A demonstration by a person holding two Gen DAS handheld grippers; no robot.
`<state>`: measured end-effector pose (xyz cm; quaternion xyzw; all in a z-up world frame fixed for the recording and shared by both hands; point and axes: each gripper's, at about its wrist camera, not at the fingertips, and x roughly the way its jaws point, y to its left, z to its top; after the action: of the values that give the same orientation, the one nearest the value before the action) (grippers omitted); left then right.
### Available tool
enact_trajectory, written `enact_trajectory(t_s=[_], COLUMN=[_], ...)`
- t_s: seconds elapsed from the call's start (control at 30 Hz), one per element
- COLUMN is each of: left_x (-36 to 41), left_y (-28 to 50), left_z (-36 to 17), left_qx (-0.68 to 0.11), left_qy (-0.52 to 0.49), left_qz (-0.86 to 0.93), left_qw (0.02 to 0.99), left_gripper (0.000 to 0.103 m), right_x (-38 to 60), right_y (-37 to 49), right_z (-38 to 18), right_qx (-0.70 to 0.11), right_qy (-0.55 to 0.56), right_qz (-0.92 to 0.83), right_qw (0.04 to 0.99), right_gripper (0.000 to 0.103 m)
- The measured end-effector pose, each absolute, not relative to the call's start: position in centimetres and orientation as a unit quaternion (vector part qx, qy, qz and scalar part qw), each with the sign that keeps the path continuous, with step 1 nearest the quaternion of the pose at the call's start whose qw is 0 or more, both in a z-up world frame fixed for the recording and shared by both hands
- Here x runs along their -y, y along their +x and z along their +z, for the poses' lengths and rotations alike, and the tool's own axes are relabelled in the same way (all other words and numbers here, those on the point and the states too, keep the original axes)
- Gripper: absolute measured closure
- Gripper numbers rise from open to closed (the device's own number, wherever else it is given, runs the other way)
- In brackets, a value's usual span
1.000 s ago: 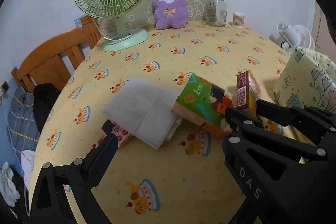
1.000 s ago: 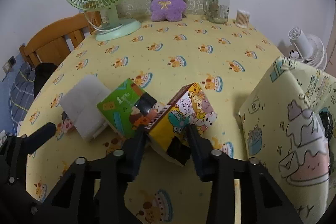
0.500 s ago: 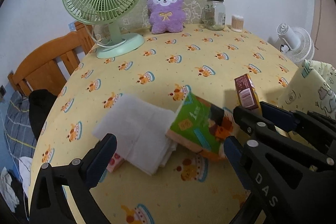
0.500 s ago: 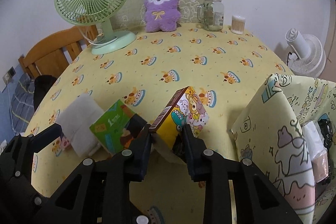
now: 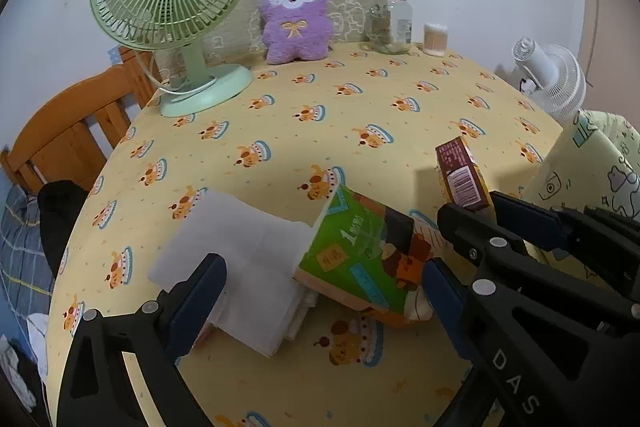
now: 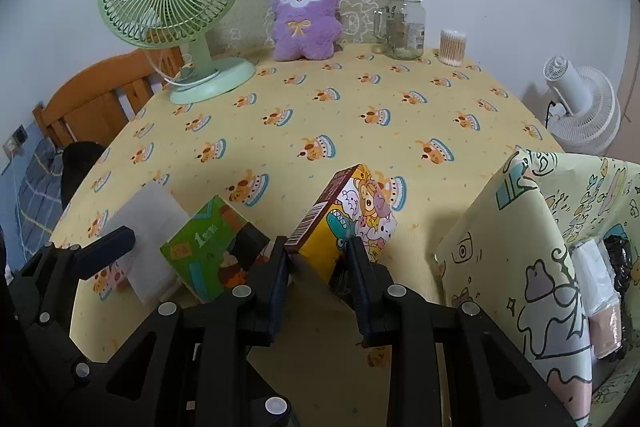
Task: Organize soft objects
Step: 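Grasp the white folded cloth with the left tool while the right tool holds the snack box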
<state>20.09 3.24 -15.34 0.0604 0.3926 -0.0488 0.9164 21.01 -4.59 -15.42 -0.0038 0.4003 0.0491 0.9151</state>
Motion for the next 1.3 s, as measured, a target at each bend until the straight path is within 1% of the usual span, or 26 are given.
enact_trajectory(t_s=[0.33, 0.4, 0.43, 0.47, 0.5, 0.53, 0.57, 0.6, 0.63, 0.67, 0.7, 0.77, 0.83, 0.87, 1.17, 1.2, 1.23, 1.27, 1.3], left_x=[-2.1, -1.9, -1.9, -1.9, -1.9, -1.8, -1.9, -1.9, -1.9, -1.9, -1.9, -1.9, -1.8, -1.8, -2.4, -2.4, -2.4, -2.5, -2.4], left_y=[18.9, 18.9, 18.9, 19.0, 19.0, 19.0, 19.1, 19.2, 19.3, 19.3, 19.4, 19.3, 19.2, 19.1, 18.5, 18.5, 18.5, 18.5, 18.6], left_z=[-15.5, -15.5, -15.5, -15.5, -15.6, -15.6, -15.6, -15.7, -15.8, -15.8, -15.8, -15.7, -15.7, -15.6, -15.4, -15.3, -15.2, -15.0, -14.9], left_qx=[-0.391, -0.390, -0.391, -0.392, -0.395, -0.396, -0.399, -0.401, -0.405, -0.406, -0.406, -0.404, -0.402, -0.401, -0.400, -0.399, -0.397, -0.392, -0.387], left_qy=[0.097, 0.100, 0.098, 0.097, 0.093, 0.091, 0.086, 0.081, 0.075, 0.072, 0.069, 0.069, 0.069, 0.070, 0.076, 0.077, 0.080, 0.086, 0.092], left_qz=[-0.070, -0.077, -0.083, -0.087, -0.094, -0.099, -0.106, -0.112, -0.121, -0.125, -0.128, -0.128, -0.127, -0.124, -0.099, -0.095, -0.090, -0.079, -0.071], left_qw=[0.913, 0.912, 0.911, 0.911, 0.909, 0.909, 0.907, 0.906, 0.903, 0.903, 0.902, 0.903, 0.904, 0.905, 0.908, 0.909, 0.910, 0.913, 0.915], left_gripper=[0.004, 0.005, 0.012, 0.021, 0.026, 0.036, 0.049, 0.056, 0.069, 0.076, 0.081, 0.095, 0.102, 0.103, 0.103, 0.100, 0.081, 0.067, 0.066], right_x=[5.3, 5.5, 5.6, 5.6, 5.6, 5.7, 5.7, 5.6, 5.6, 5.6, 5.7, 5.7, 5.7, 5.7, 5.1, 5.0, 4.9, 4.9, 4.9], right_y=[19.7, 19.6, 19.6, 19.6, 19.6, 19.6, 19.6, 19.6, 19.6, 19.7, 19.7, 19.7, 19.7, 19.7, 19.8, 19.8, 19.9, 20.0, 19.9], right_z=[-15.9, -15.9, -15.9, -15.9, -15.9, -15.9, -15.9, -16.0, -16.0, -16.0, -16.0, -16.0, -16.0, -16.0, -16.0, -16.0, -15.9, -15.8, -15.7], right_qx=[-0.408, -0.409, -0.408, -0.408, -0.409, -0.409, -0.408, -0.408, -0.408, -0.409, -0.409, -0.409, -0.409, -0.409, -0.409, -0.409, -0.408, -0.408, -0.405], right_qy=[-0.001, 0.002, 0.004, 0.006, 0.007, 0.009, 0.010, 0.010, 0.011, 0.012, 0.013, 0.014, 0.014, 0.014, 0.002, 0.002, 0.002, 0.004, 0.003], right_qz=[0.049, 0.047, 0.047, 0.047, 0.047, 0.047, 0.047, 0.047, 0.047, 0.048, 0.048, 0.050, 0.050, 0.050, 0.056, 0.056, 0.058, 0.059, 0.058], right_qw=[0.911, 0.912, 0.912, 0.912, 0.912, 0.911, 0.912, 0.912, 0.912, 0.911, 0.911, 0.911, 0.911, 0.911, 0.911, 0.911, 0.911, 0.911, 0.912], right_gripper=[0.072, 0.072, 0.072, 0.072, 0.072, 0.072, 0.072, 0.072, 0.072, 0.072, 0.072, 0.072, 0.072, 0.072, 0.072, 0.072, 0.072, 0.074, 0.074])
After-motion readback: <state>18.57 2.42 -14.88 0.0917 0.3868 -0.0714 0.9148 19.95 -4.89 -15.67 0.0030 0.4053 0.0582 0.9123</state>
